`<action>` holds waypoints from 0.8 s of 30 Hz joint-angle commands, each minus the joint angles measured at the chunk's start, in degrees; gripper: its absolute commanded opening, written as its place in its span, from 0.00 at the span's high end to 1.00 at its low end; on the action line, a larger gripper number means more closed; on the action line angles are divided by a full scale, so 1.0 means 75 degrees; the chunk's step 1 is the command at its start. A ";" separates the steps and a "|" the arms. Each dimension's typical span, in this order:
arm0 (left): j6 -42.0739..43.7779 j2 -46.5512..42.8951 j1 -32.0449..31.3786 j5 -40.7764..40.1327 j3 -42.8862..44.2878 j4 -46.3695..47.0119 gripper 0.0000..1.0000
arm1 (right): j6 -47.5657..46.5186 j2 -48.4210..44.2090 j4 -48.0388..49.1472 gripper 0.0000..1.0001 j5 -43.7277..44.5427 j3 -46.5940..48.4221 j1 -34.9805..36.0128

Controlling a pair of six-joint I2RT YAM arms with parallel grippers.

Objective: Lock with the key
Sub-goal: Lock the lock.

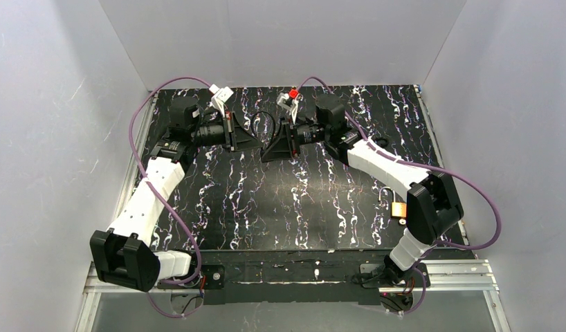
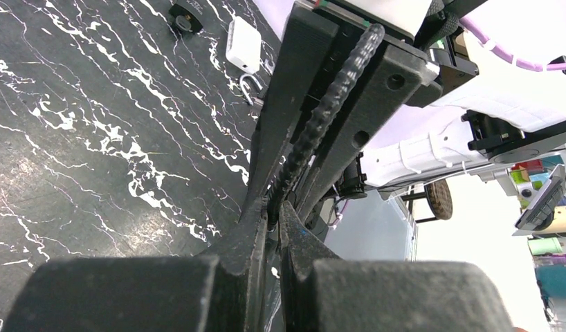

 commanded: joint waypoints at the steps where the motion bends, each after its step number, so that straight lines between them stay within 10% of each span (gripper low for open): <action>1: -0.0119 0.0001 -0.0035 0.0174 0.0344 0.0181 1.00 | 0.0228 0.0022 0.0668 0.79 0.0084 -0.0014 0.0037; 4: -0.0128 0.0204 -0.0014 0.0016 0.0649 -0.0208 0.85 | 0.0512 0.0053 0.0963 0.98 0.0231 0.0023 0.0017; 10: -0.0243 0.0381 0.0609 -0.0172 0.1264 -0.0131 0.43 | 0.2100 0.0080 0.2462 0.99 0.1130 -0.0009 -0.0572; 24: -0.0066 0.0355 0.0260 -0.0810 0.0846 0.1637 0.50 | 0.5013 0.0153 0.3938 0.99 0.2914 -0.0236 -0.1135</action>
